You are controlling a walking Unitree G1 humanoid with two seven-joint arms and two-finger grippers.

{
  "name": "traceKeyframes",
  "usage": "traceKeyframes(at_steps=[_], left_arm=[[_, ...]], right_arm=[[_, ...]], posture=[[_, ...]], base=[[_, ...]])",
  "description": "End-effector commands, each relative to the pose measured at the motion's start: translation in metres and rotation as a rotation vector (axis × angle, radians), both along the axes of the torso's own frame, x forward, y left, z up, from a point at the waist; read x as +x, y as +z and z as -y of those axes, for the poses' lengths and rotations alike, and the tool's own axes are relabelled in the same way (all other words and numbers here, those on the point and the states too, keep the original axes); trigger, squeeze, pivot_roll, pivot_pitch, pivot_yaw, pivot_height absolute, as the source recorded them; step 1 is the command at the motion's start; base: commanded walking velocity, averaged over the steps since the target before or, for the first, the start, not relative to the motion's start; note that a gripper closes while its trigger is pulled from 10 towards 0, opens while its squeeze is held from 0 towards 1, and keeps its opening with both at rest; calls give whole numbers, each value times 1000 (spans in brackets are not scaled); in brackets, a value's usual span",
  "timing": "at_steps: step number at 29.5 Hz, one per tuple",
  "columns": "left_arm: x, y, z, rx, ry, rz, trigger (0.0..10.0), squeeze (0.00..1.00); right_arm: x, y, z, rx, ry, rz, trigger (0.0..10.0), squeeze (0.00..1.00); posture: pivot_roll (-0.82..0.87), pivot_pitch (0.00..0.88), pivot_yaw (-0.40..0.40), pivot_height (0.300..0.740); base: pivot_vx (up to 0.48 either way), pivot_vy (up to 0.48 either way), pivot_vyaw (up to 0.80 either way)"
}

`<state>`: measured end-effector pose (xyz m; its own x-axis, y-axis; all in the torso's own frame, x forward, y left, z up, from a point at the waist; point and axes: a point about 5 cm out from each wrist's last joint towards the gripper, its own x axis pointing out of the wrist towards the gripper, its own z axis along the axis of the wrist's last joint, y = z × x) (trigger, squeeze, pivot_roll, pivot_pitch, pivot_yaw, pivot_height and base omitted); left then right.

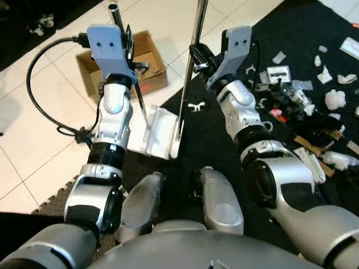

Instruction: Sweep floor

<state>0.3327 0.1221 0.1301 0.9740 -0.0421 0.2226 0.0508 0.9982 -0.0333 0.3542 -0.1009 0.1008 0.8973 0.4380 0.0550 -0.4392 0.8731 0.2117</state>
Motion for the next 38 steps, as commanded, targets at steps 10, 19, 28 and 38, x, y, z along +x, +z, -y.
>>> traceKeyframes(at_steps=[10, 19, 28, 38], left_arm=[[0, 7, -1, -15, 10, 33, 10000, 0], [0, 8, 0, -17, 11, 34, 10000, 0], [1, 7, 0, -24, 14, 25, 10000, 0], [1, 6, 0, -39, 13, 14, 10000, 0]], right_arm=[[1, 8, -8, 13, 24, 42, 10000, 0], [1, 8, -8, 10, 24, 40, 10000, 0], [1, 8, -7, 12, 16, 35, 10000, 0], [2, 8, -6, 7, 18, 36, 10000, 0]], posture=[[-1, 79, 17, 740], [0, 79, 16, 740], [-2, 80, 16, 740], [-5, 75, 14, 740]], base=[[0, 0, 800], [0, 0, 799], [0, 0, 325], [0, 0, 0]])
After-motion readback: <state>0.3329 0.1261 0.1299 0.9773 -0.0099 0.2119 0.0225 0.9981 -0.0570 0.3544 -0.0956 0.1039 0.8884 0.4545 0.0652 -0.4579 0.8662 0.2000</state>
